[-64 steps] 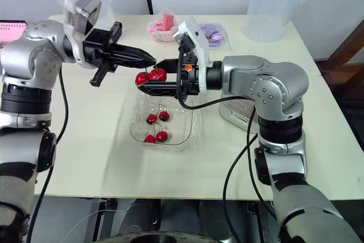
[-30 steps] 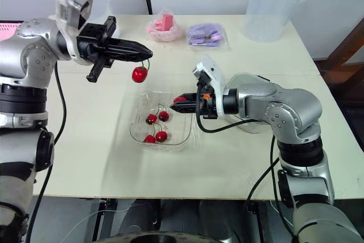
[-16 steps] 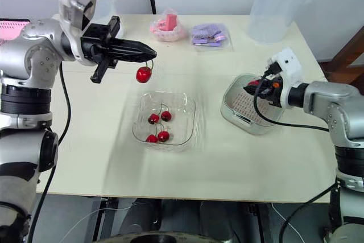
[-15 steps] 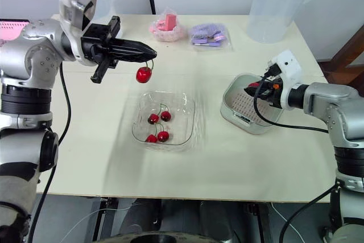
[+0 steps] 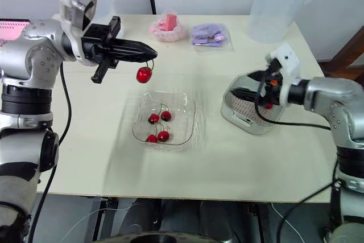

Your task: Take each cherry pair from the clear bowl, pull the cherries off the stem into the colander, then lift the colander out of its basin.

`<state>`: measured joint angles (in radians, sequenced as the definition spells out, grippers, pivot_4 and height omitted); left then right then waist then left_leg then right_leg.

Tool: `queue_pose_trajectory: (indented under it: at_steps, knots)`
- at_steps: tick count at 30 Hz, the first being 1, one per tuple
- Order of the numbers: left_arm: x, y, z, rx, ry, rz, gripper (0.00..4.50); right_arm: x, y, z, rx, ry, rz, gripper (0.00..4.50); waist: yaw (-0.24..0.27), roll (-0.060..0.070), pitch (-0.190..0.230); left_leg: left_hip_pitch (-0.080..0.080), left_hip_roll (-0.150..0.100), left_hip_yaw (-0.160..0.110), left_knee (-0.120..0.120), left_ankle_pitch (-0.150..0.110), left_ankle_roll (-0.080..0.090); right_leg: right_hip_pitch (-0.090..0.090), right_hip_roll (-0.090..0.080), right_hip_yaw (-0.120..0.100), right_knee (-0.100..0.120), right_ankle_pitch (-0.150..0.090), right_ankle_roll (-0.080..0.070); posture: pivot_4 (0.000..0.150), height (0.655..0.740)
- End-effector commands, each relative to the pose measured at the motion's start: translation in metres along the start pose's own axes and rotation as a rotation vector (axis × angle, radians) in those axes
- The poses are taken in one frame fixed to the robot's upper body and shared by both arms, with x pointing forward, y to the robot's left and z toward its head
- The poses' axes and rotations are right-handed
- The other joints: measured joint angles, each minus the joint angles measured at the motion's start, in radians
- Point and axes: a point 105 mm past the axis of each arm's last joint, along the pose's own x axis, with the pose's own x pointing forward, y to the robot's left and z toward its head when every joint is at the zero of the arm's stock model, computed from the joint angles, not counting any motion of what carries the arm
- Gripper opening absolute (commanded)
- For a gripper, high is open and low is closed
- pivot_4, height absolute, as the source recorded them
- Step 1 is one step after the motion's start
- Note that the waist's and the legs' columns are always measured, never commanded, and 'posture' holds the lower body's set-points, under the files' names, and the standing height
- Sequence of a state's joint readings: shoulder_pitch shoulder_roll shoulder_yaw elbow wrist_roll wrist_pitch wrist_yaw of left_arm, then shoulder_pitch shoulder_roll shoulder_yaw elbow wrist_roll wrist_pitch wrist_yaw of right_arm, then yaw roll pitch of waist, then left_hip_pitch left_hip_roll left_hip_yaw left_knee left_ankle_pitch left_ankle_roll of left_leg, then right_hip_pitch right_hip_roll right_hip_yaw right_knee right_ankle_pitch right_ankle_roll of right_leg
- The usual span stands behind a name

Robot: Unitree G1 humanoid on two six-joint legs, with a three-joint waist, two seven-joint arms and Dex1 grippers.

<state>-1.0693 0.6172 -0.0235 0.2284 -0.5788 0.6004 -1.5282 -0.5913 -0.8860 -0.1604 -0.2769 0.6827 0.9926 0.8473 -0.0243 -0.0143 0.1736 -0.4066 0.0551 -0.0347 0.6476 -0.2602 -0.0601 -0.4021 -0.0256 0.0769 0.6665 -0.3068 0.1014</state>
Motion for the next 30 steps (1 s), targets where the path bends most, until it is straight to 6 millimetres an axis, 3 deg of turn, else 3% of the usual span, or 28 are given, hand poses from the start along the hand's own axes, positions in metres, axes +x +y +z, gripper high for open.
queue_pose_trajectory:
  at_steps: [1, 8, 14, 20, 30]
  knots:
    - [0.001, -0.003, 0.013, 0.05, -0.016, -0.015, 0.0, 0.02, 0.037, 0.023, -0.027, -0.086, 0.154, 4.46, 0.002, 0.0, 0.0, 0.0, 0.001, -0.001, 0.0, 0.0, 0.0, 0.0, 0.001, -0.001, 0.0, 0.0, 0.0, 0.15, 0.7367]
    - [0.004, -0.004, 0.015, 0.053, -0.025, -0.02, 0.0, 0.069, 0.072, 0.04, -0.009, -0.164, 0.29, 4.46, 0.007, 0.0, 0.0, -0.001, 0.0, 0.0, 0.001, 0.0, 0.0, 0.001, -0.001, -0.001, 0.0, 0.0, 0.0, 0.15, 0.7367]
    - [0.004, -0.004, 0.016, 0.054, -0.026, -0.016, 0.0, 0.095, 0.089, 0.058, 0.017, -0.229, 0.355, 4.46, 0.006, 0.0, 0.0, -0.001, 0.0, 0.0, 0.0, 0.0, 0.0, 0.0, -0.001, -0.001, 0.0, 0.0, 0.0, 0.15, 0.7367]
    - [0.003, -0.004, 0.017, 0.054, -0.023, -0.008, 0.0, 0.107, 0.099, 0.069, 0.04, -0.271, 0.39, 4.46, 0.005, 0.0, 0.0, -0.001, 0.0, 0.0, 0.0, 0.0, 0.0, 0.0, -0.001, -0.001, 0.0, 0.0, 0.0, 0.15, 0.7367]
    - [0.003, -0.003, 0.016, 0.054, -0.024, 0.001, 0.0, 0.114, 0.106, 0.07, 0.065, -0.279, 0.412, 4.46, 0.003, 0.0, 0.0, -0.001, 0.0, 0.0, 0.001, 0.0, 0.0, 0.0, -0.001, -0.001, 0.001, 0.0, 0.0, 0.15, 0.7367]
